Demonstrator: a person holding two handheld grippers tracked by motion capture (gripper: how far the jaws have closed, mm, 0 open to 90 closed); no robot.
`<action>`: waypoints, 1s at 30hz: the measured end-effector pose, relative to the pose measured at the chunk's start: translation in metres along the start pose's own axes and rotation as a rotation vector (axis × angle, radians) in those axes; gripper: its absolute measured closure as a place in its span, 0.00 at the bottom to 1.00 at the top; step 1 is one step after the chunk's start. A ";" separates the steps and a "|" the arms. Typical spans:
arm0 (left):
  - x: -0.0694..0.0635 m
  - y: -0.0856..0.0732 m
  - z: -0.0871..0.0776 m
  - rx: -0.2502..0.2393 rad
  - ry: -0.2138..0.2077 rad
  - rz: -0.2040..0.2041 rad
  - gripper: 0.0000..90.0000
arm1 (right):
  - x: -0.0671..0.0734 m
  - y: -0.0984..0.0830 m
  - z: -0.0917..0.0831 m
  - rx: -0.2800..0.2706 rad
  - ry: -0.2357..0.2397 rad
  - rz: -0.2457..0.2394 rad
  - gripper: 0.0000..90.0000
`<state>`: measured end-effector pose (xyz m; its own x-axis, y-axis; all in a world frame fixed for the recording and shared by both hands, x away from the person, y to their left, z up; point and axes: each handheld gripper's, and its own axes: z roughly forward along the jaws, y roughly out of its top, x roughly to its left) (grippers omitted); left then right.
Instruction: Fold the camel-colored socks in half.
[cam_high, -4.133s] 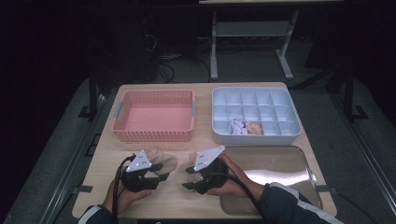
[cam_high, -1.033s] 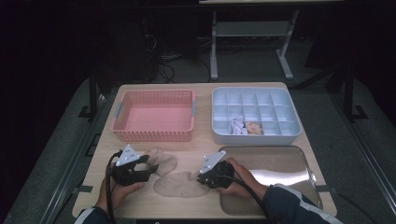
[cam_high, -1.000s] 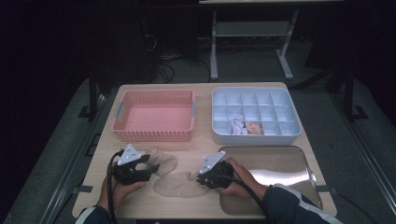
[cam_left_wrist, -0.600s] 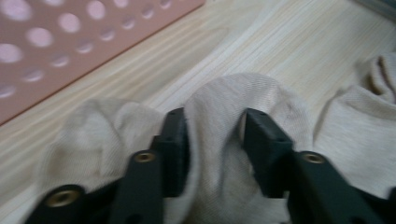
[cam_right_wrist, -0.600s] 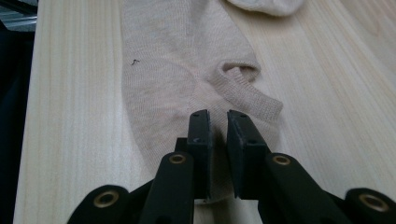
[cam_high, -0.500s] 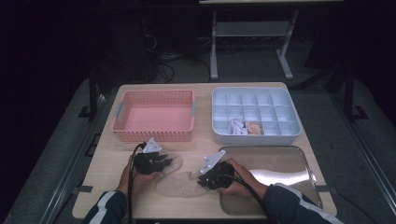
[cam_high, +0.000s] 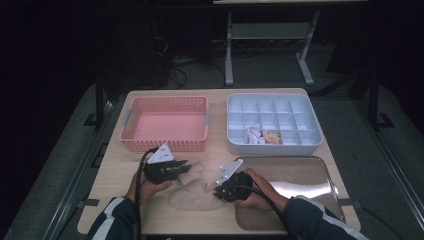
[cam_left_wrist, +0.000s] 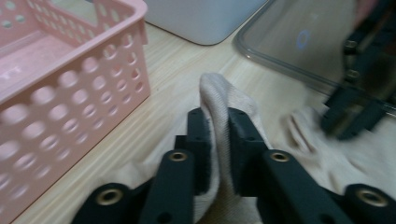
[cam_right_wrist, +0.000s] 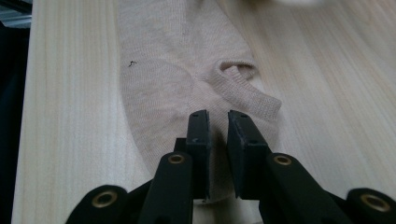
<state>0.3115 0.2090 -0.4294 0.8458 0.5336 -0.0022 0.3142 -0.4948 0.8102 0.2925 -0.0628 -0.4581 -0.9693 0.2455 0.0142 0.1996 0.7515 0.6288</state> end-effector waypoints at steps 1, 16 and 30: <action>0.001 -0.003 -0.006 0.001 0.011 0.008 0.86 | 0.000 0.000 0.000 0.000 0.000 0.000 0.86; 0.005 -0.024 -0.041 0.072 0.130 -0.104 0.47 | -0.007 0.007 -0.008 -0.036 -0.025 0.009 0.81; -0.011 -0.028 0.006 0.269 0.087 -0.092 0.76 | -0.005 0.005 -0.004 -0.020 -0.022 0.003 0.80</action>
<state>0.2959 0.2123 -0.4555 0.7720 0.6356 -0.0089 0.5008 -0.5996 0.6243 0.2978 -0.0626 -0.4517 -0.9653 0.2610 -0.0010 0.1990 0.7384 0.6443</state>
